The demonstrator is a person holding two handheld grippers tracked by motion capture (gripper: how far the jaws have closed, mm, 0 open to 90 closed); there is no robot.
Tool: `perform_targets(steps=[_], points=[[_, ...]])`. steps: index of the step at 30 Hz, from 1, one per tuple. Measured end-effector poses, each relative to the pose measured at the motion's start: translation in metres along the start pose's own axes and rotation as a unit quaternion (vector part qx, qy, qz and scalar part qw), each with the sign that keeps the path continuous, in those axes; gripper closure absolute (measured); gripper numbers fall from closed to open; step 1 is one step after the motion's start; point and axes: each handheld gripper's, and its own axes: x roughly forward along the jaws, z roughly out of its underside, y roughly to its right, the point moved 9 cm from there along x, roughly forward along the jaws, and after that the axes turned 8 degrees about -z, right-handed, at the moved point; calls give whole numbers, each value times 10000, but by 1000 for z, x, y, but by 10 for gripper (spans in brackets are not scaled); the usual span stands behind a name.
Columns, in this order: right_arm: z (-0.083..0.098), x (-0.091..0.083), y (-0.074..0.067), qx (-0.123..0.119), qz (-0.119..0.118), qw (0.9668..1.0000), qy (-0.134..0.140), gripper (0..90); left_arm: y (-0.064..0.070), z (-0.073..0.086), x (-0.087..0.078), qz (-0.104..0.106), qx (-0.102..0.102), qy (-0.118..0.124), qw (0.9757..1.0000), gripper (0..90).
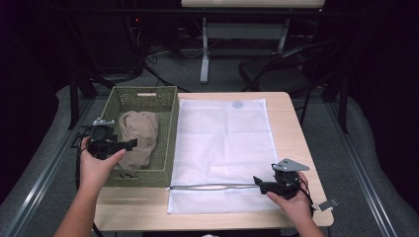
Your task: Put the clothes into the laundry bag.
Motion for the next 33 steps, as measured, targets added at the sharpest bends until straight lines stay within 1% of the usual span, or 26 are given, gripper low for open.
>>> perform_targets(steps=[2,3,4,5,6,7,8,9,10,11,12,13,15,17,18,19,20,21,23,24,26,29,30,33], points=[[0,0,0,18,-7,10000,16,143,-1,-4,2,5,-33,-76,10000,222],[0,1,0,16,-6,10000,10,143,-2,-6,4,16,-51,-173,9998,221],[1,1,0,-1,3,10000,-30,143,-3,-7,6,16,-53,-221,9997,220],[1,1,0,-1,3,10000,-30,143,-3,-7,6,16,-53,-221,9997,219],[2,2,-2,-33,-3,10000,-56,142,-4,-11,9,14,-67,-325,9994,219],[2,2,-2,-33,-3,10000,-56,142,-4,-11,9,14,-67,-325,9994,218],[2,2,-3,-64,-19,9999,-79,142,-5,-14,13,29,-92,-427,9990,216],[2,2,-3,-72,-22,9999,-85,142,-5,-14,13,29,-92,-427,9990,215],[2,2,-3,-66,-24,9999,-86,142,-5,-17,18,-2,-137,-479,9988,212],[2,2,-3,-63,-24,9999,-89,142,-5,-20,21,-36,-119,-457,9989,203],[3,2,-3,-68,-27,9999,-100,142,-5,-21,22,8,-139,-492,9987,189],[3,2,-3,-62,-29,9999,-106,143,-5,-21,22,8,-139,-492,9987,188],[3,2,-2,-59,-16,9999,-107,144,-4,-24,28,71,-261,-617,9977,188],[4,2,-3,-47,-41,9999,-121,145,-5,-25,33,49,-270,-737,9969,188],[4,2,-3,-65,-67,9999,-144,146,-5,-25,35,34,-225,-820,9964,188],[5,3,-3,-76,-71,9998,-158,146,-5,-25,35,34,-225,-820,9964,188],[5,3,-3,-84,-71,9998,-174,147,-4,-26,40,-8,-209,-871,9960,188],[5,3,-4,-70,-103,9998,-165,148,-4,-27,41,13,-204,-886,9959,187],[6,4,-3,-97,-89,9997,-216,149,-4,-29,46,70,-324,-905,9953,188],[7,4,-4,-102,-122,9996,-223,149,-4,-29,47,83,-373,-921,9950,188],[7,5,-5,-114,-147,9995,-257,150,-6,-29,52,38,-426,-936,9947,188],[7,6,-5,-120,-127,9996,-234,149,-9,-29,55,-17,-432,-990,9941,188],[7,6,-5,-124,-130,9996,-238,149,-10,-28,59,-45,-426,-1047,9936,188],[8,6,-5,-118,-143,9995,-246,150,-12,-27,66,-115,-430,-1100,9929,188]])
